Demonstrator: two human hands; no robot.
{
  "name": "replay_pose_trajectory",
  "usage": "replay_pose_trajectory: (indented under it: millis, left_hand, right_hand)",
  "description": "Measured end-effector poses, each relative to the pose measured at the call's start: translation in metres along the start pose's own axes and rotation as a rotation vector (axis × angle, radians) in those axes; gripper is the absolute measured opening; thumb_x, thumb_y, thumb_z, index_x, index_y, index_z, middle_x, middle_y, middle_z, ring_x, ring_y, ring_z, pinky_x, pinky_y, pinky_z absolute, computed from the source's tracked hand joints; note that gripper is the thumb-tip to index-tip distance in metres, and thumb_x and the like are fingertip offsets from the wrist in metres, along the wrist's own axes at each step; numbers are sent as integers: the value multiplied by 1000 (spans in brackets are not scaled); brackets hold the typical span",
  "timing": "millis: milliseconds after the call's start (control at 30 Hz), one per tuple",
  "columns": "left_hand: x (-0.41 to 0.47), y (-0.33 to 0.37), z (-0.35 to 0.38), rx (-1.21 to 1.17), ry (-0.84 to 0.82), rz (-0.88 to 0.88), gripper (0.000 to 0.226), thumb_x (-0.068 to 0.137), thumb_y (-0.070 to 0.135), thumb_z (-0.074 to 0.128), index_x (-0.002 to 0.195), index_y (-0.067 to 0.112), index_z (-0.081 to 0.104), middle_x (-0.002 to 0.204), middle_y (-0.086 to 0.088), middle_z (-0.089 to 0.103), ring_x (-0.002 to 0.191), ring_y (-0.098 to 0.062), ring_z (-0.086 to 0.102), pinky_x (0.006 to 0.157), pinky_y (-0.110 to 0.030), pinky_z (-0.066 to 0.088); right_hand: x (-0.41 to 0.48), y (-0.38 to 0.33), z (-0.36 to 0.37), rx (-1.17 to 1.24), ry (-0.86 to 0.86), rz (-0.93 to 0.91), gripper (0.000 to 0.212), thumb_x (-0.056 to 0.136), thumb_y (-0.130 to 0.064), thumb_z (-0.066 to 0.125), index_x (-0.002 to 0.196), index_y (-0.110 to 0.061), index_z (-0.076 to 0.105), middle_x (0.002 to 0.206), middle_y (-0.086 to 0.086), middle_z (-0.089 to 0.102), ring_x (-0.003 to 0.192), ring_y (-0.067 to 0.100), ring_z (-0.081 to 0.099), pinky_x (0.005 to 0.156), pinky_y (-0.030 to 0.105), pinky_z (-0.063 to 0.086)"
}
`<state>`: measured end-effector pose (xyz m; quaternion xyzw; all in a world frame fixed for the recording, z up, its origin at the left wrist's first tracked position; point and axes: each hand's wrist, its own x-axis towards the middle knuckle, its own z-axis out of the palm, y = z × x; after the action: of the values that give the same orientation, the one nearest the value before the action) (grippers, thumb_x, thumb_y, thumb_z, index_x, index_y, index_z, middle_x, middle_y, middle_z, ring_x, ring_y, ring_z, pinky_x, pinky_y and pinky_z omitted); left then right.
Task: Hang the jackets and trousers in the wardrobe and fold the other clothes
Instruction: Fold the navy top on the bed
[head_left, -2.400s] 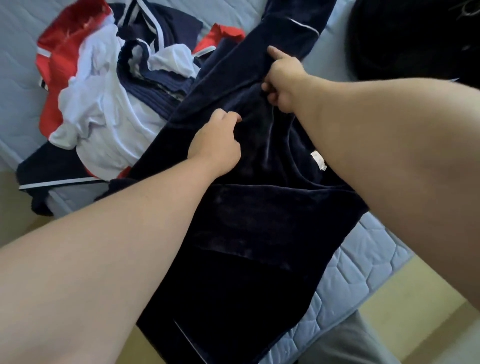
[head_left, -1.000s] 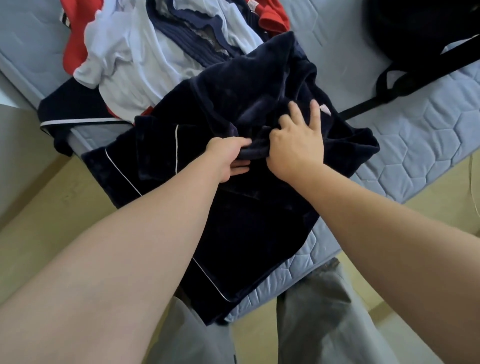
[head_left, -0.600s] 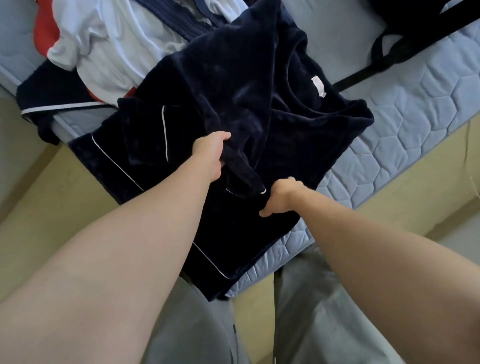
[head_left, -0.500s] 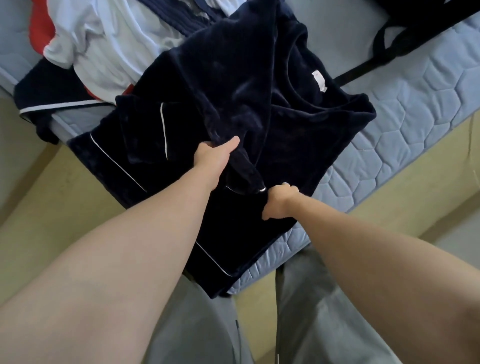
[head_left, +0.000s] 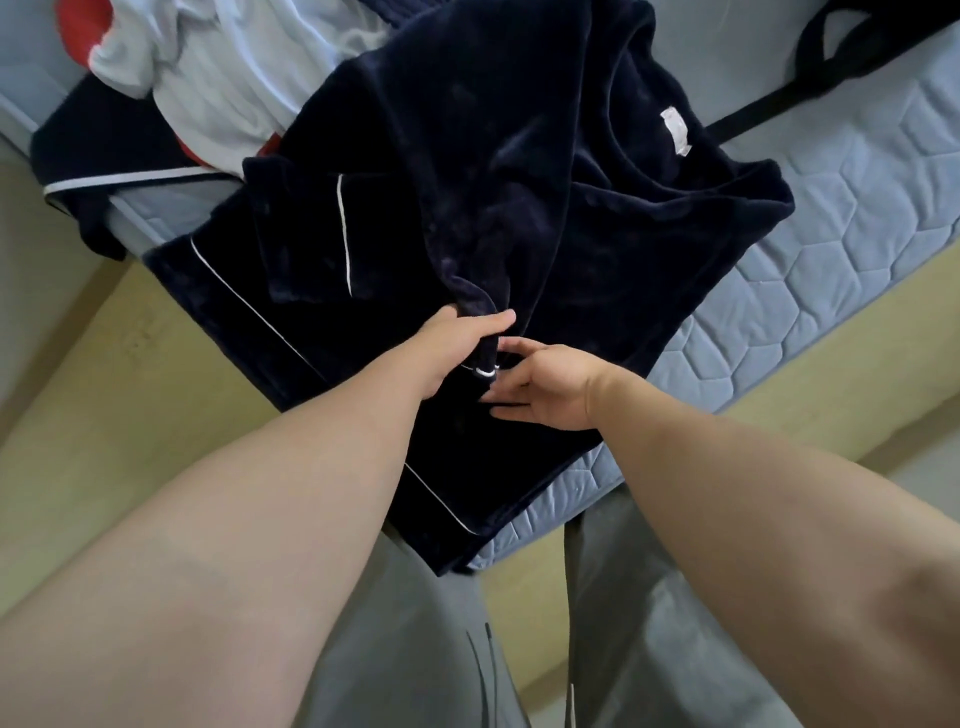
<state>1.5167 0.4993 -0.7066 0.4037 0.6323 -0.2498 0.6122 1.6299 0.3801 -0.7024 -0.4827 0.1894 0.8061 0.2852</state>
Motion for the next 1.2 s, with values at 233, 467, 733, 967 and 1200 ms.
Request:
replay_pose_trajectory:
  millis: [233, 467, 733, 967, 1200]
  left_hand:
    - [-4, -9, -7, -367, 77, -168, 27, 71, 28, 60, 93, 14, 63, 99, -7, 69, 90, -31, 71, 81, -44, 60]
    - [2, -41, -7, -500, -87, -243, 31, 80, 36, 72, 104, 17, 67, 88, -9, 78, 78, -28, 76, 80, -46, 62]
    - [15, -71, 17, 11, -64, -138, 68, 85, 11, 78, 145, 17, 46, 124, -4, 65, 100, -18, 69, 68, -30, 62]
    - [26, -71, 36, 267, 50, -81, 60, 83, 23, 79, 135, 13, 51, 116, -4, 61, 100, -21, 65, 79, -38, 63]
    - [13, 12, -6, 135, 382, 159, 77, 70, 85, 45, 112, 23, 61, 103, 1, 68, 87, -20, 67, 73, -36, 54]
  right_hand:
    - [10, -3, -1, -275, 537, -45, 20, 81, -2, 55, 92, -15, 67, 99, 8, 67, 86, 21, 63, 71, 32, 49]
    - [1, 5, -12, -101, 317, 81, 11, 76, -4, 55, 78, -14, 59, 72, 5, 58, 55, 21, 61, 56, 27, 55]
    - [-2, 20, -47, -449, 634, 32, 22, 79, -24, 68, 101, -22, 68, 93, 0, 69, 84, 19, 65, 63, 31, 49]
    - [6, 23, -59, -892, 674, 170, 12, 88, -11, 59, 100, -9, 61, 86, 9, 63, 69, 23, 61, 47, 27, 44]
    - [1, -44, -37, -973, 984, -117, 22, 84, -28, 56, 100, -15, 63, 100, 8, 66, 86, 33, 65, 76, 38, 52]
